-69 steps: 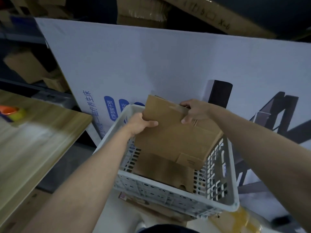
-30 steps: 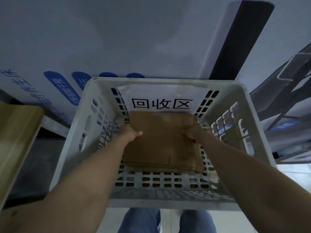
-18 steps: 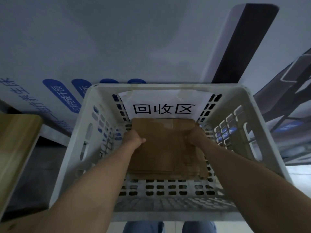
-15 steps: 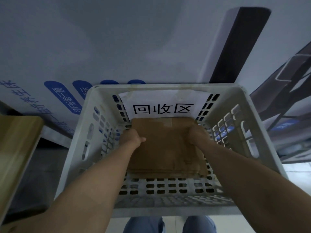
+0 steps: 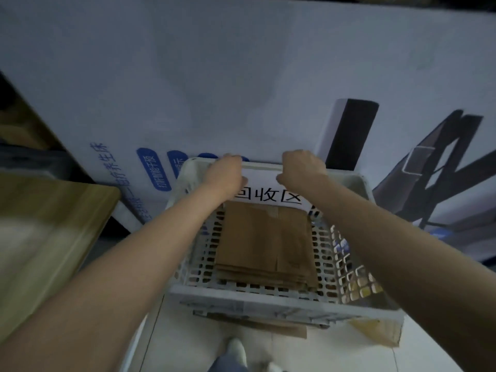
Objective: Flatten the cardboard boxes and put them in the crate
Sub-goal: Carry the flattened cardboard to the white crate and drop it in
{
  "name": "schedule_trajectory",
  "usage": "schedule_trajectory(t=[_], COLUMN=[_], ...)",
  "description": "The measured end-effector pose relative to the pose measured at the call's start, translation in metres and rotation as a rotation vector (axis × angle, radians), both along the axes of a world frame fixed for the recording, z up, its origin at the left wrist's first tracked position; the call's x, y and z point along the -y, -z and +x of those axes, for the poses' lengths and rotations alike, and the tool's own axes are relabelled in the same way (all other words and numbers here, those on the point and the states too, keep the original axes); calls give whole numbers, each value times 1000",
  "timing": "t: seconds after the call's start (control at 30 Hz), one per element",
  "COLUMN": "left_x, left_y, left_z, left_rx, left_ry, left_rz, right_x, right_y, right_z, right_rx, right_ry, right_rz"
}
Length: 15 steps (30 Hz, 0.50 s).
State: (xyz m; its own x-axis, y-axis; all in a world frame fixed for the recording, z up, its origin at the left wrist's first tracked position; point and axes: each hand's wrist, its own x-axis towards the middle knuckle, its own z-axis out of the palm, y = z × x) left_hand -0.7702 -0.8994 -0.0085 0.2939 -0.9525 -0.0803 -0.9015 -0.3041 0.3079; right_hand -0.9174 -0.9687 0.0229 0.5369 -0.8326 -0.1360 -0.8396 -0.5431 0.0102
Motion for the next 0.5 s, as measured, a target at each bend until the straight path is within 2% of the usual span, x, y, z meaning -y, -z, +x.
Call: schedule_trajectory(t=[0.23,0.3,0.5], left_x=[-90,-127,-250], left_y=[-107,-131,-180], left_z=[0,4,22], left_rx=[344,439,627], left_ry=[-113,-192,-399], left_rz=[-284,-341,-350], right_x=[-58,-79,-168], right_y=[-92,-111,-161], right_z=[17,25,71], right_rx=[168,234,384], right_ry=[-339,-411,-617], right_rz=[-310,-334,-351])
